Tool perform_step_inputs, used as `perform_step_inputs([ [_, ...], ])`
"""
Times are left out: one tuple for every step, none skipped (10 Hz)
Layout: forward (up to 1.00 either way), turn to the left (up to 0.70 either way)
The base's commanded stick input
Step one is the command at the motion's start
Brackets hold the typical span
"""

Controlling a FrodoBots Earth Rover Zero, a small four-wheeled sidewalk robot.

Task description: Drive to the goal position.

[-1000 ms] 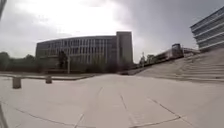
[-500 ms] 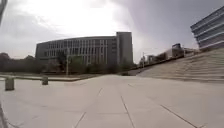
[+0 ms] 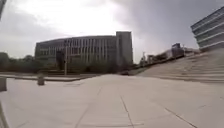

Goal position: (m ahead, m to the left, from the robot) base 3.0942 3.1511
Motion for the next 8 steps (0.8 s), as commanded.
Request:
perform_step_inputs([
  [0.7,0.0],
  [0.7,0.0],
  [0.7,0.0],
  [0.7,0.0],
  [0.7,0.0],
  [0.7,0.0],
  [0.7,0.0],
  [0.7,0.0],
])
